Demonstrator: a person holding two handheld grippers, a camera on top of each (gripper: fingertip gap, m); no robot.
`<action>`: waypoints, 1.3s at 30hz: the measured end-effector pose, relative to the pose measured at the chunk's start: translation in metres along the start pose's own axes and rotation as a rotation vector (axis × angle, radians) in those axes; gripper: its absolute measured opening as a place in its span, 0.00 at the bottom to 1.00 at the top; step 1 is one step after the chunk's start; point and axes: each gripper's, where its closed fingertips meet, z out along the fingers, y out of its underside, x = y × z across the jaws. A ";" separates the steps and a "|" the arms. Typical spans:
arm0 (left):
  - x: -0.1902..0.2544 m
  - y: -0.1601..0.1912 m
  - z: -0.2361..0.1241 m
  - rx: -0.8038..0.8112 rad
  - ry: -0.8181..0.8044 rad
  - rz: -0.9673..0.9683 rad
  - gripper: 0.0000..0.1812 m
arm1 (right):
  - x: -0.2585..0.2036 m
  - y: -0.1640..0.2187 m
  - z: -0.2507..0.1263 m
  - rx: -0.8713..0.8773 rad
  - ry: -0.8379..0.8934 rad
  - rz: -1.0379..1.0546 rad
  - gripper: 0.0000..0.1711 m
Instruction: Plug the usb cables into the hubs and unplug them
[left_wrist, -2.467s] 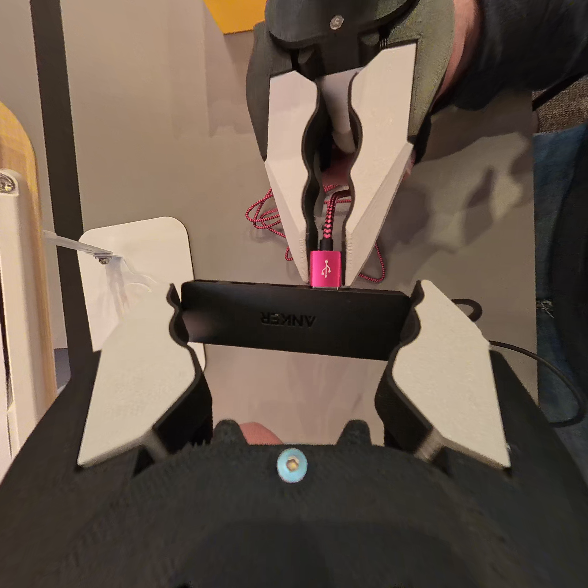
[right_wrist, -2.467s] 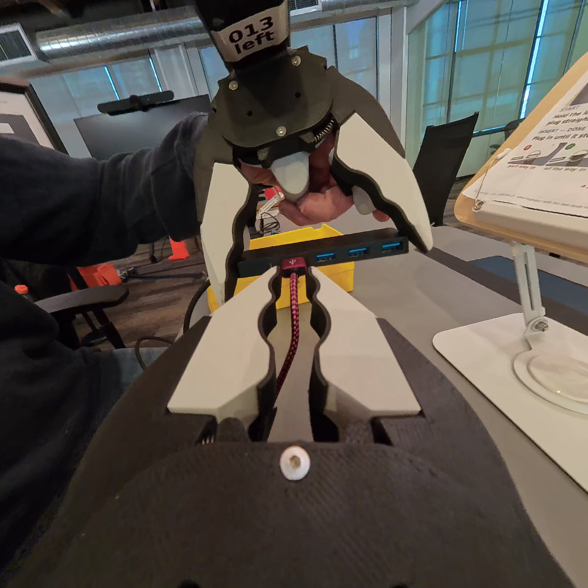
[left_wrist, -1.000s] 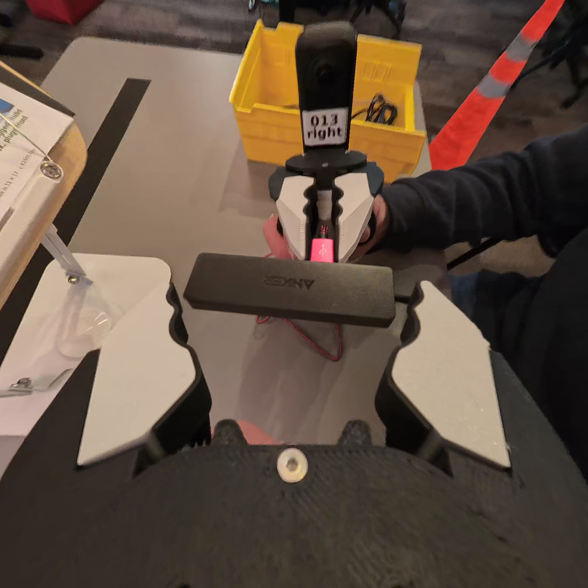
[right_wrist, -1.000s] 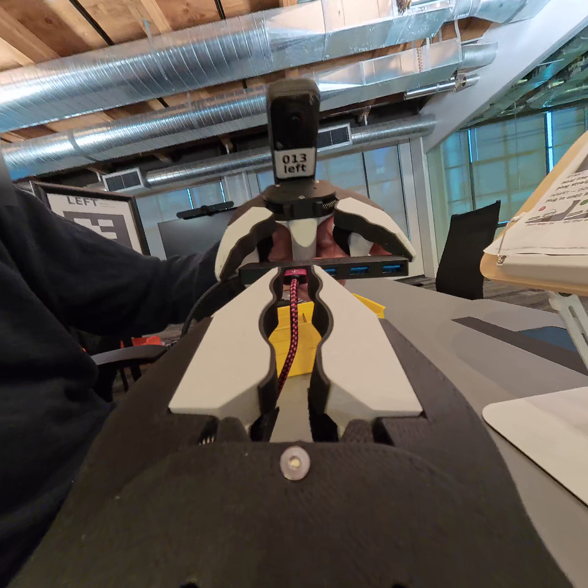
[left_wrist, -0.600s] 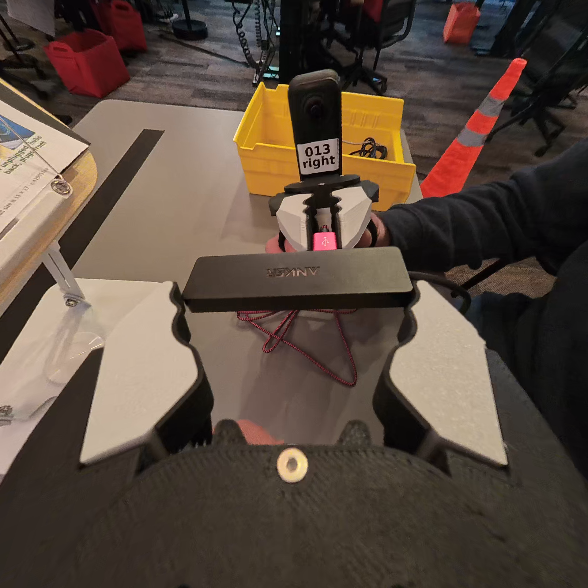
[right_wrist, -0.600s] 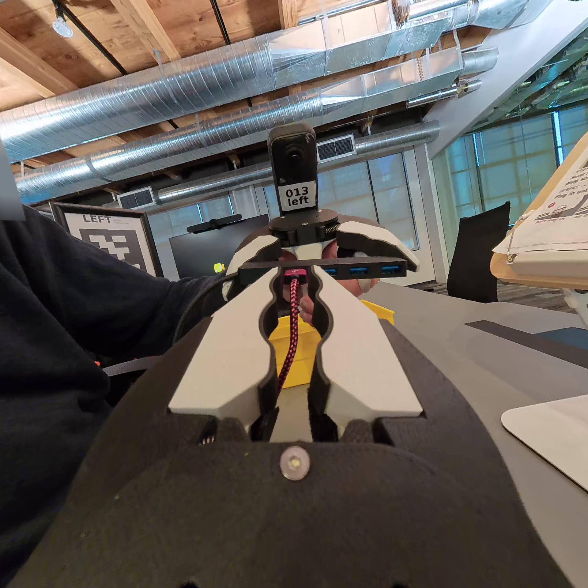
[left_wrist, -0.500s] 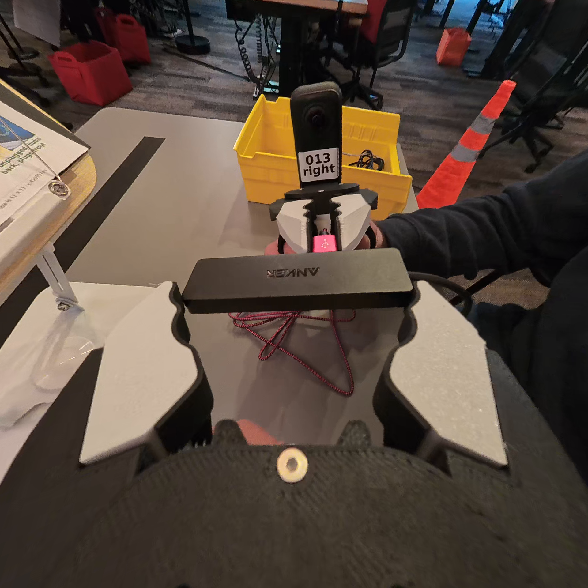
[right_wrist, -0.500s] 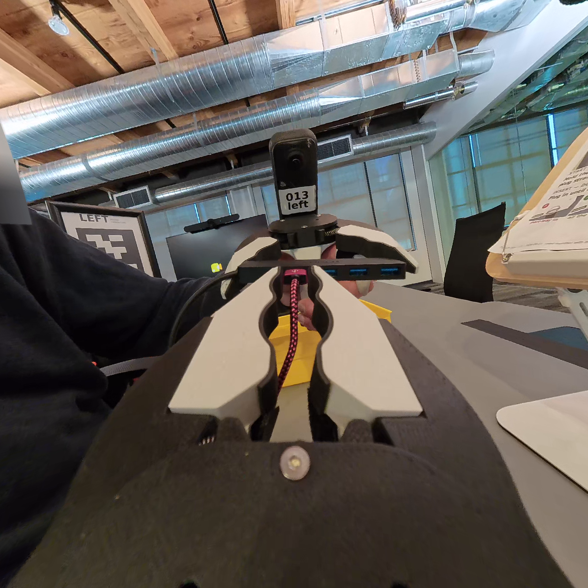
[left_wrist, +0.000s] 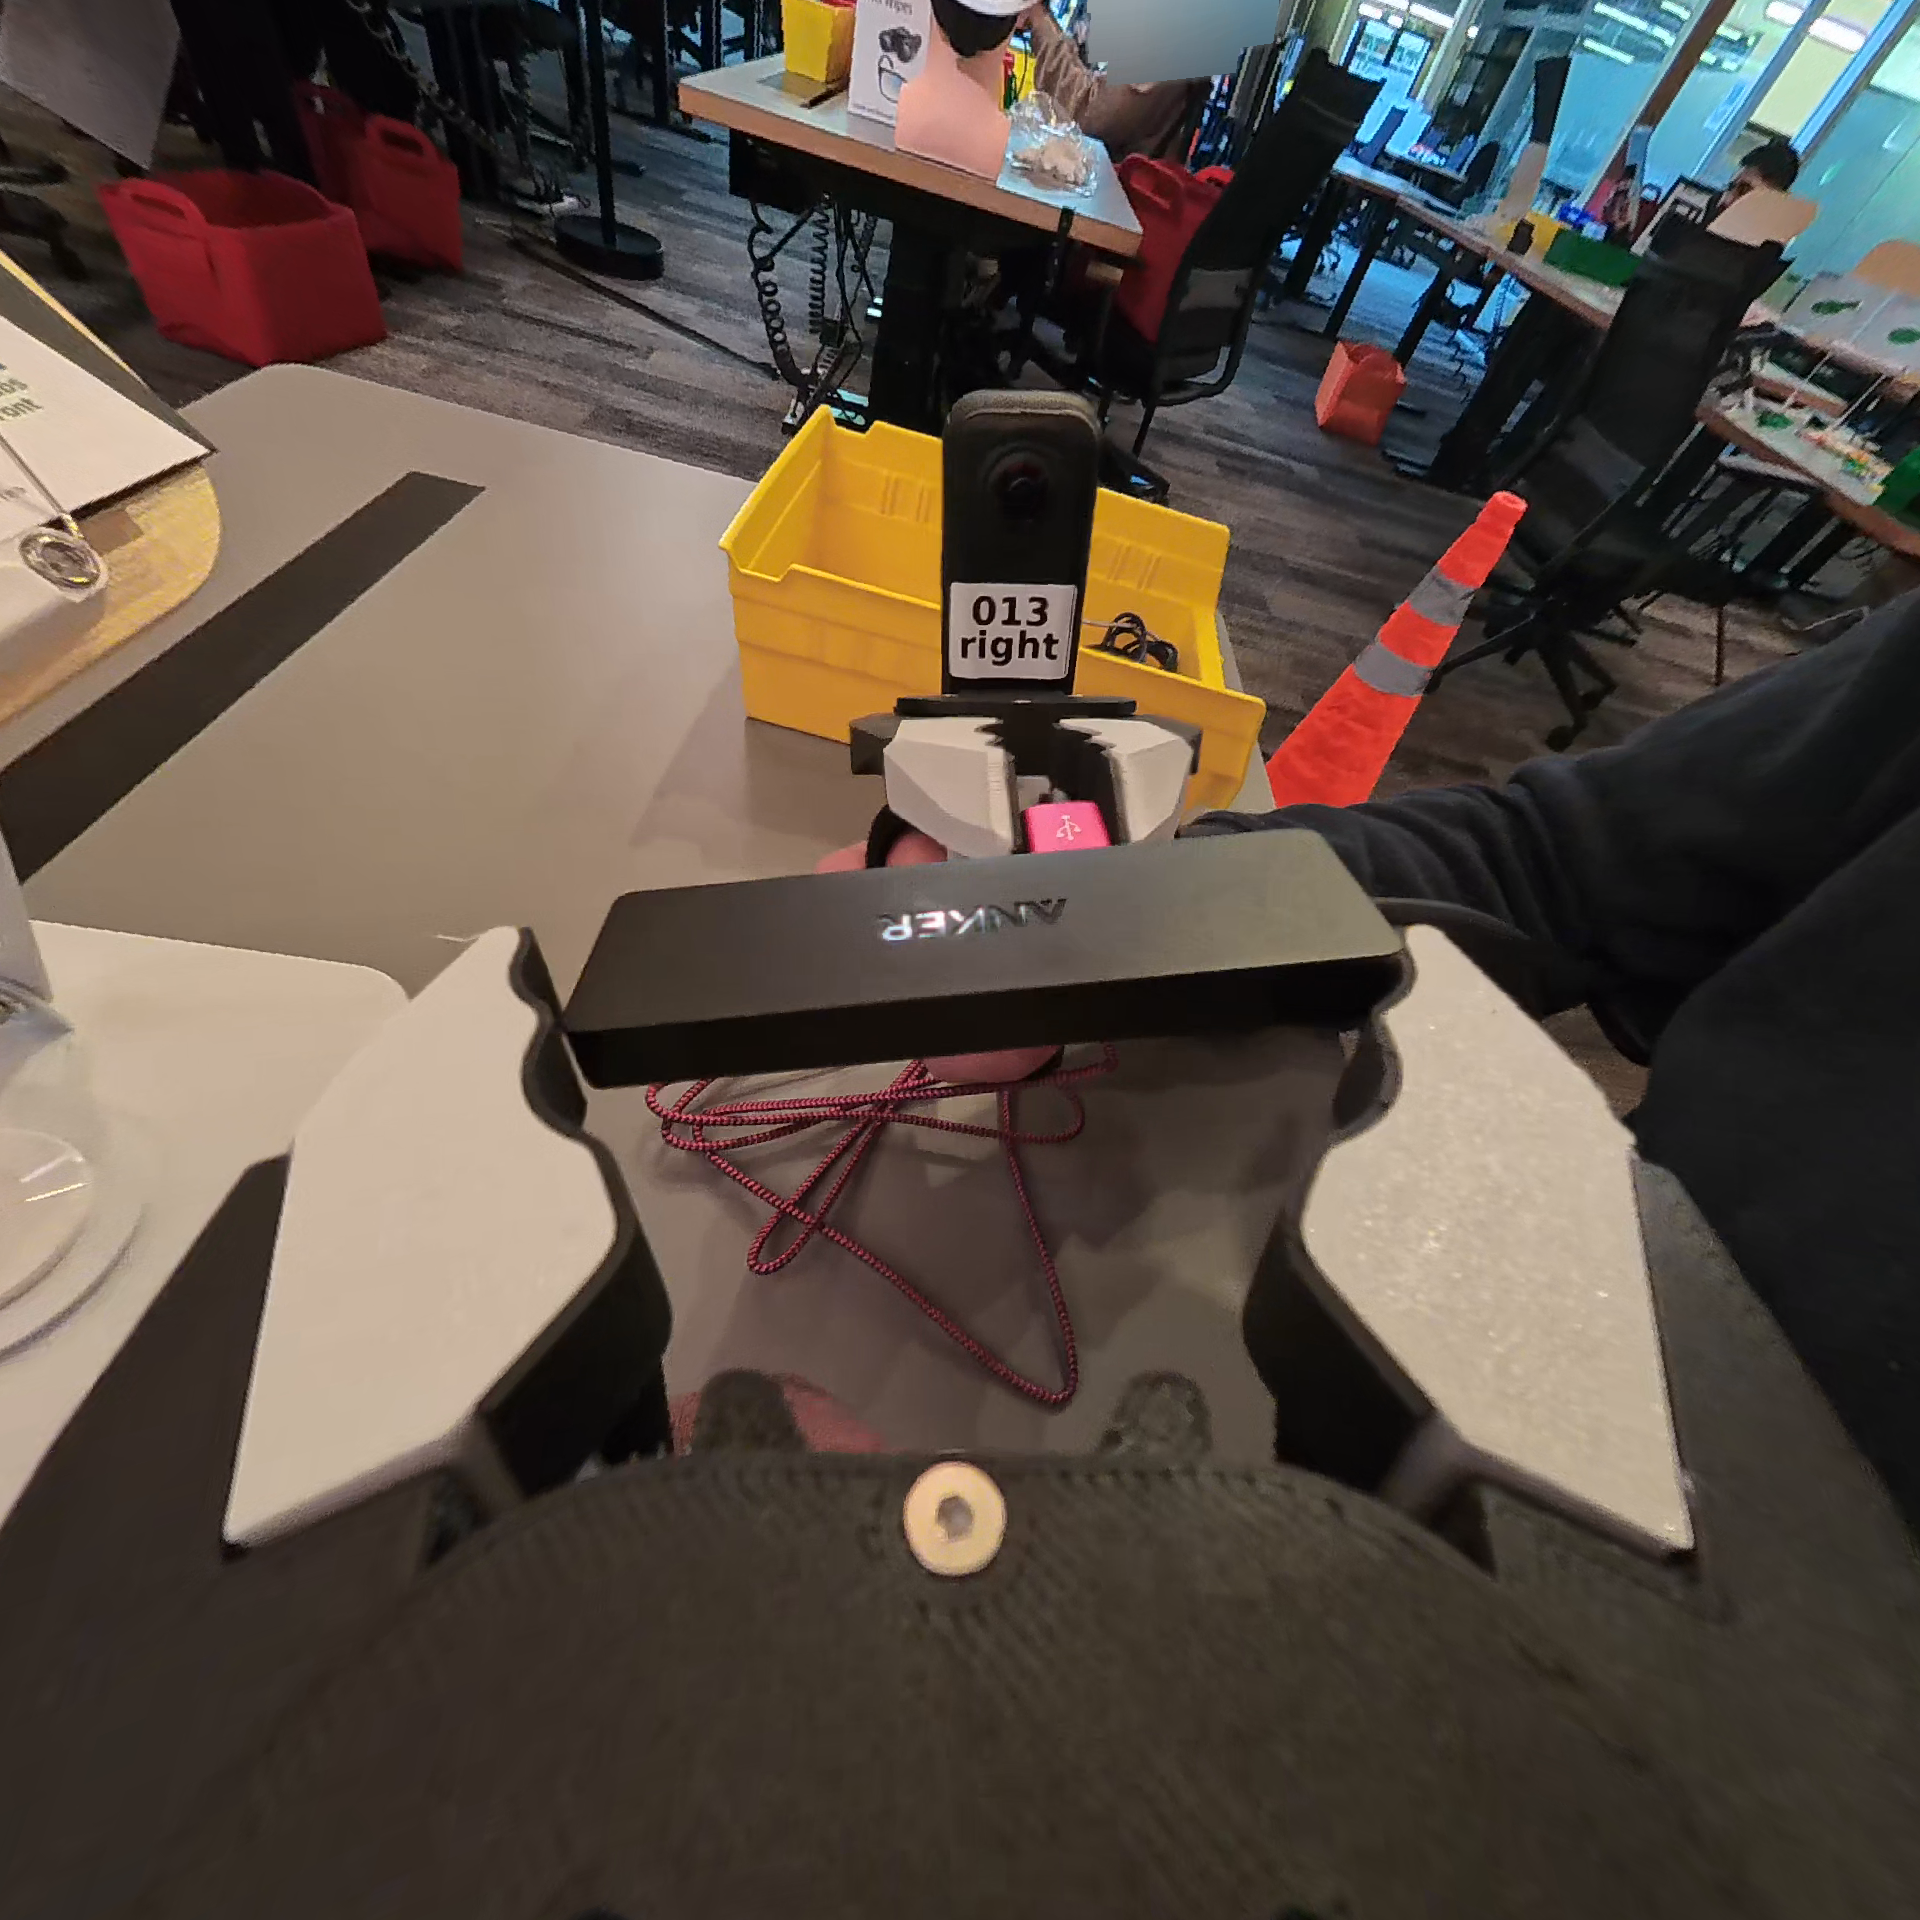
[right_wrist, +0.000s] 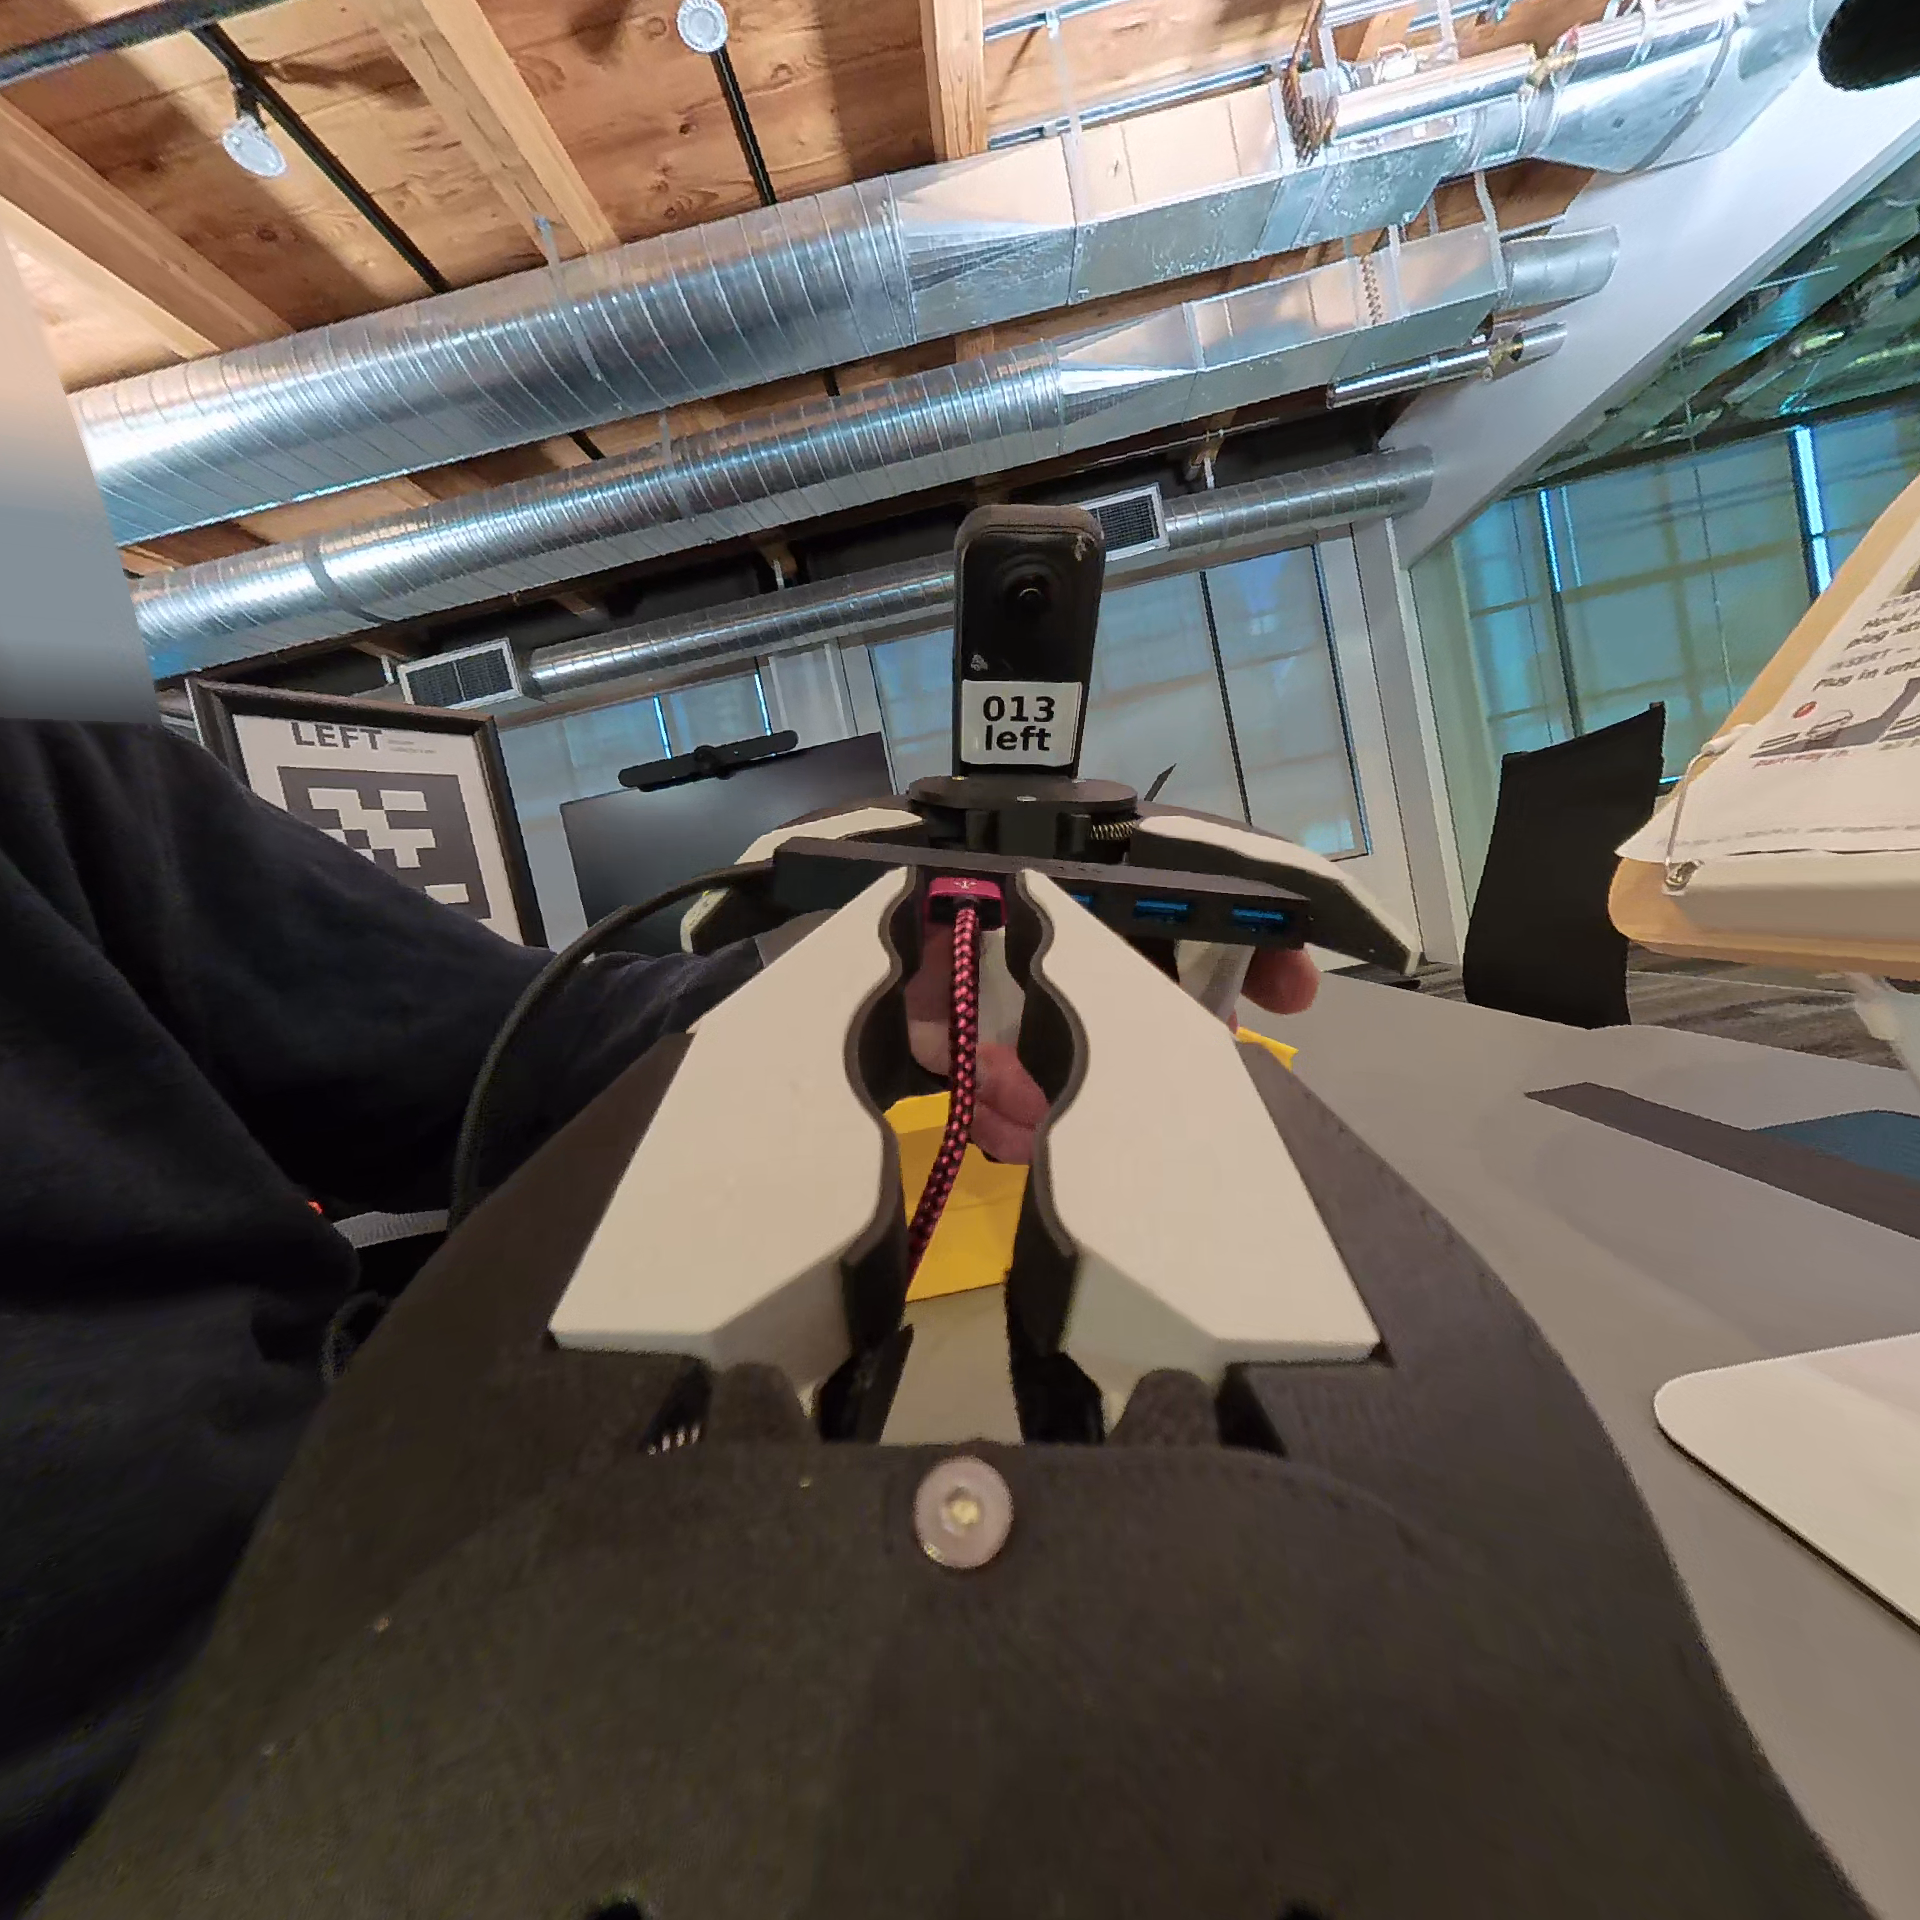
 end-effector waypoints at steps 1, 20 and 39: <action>0.000 -0.001 0.000 0.009 -0.003 -0.002 0.77 | 0.001 -0.001 0.000 0.000 0.004 -0.002 0.08; -0.002 0.001 -0.001 0.024 -0.007 -0.006 0.74 | 0.004 0.003 -0.003 -0.038 -0.003 0.053 0.11; -0.004 -0.007 -0.005 0.079 -0.027 -0.026 0.73 | 0.005 -0.002 0.002 0.016 -0.011 0.095 0.08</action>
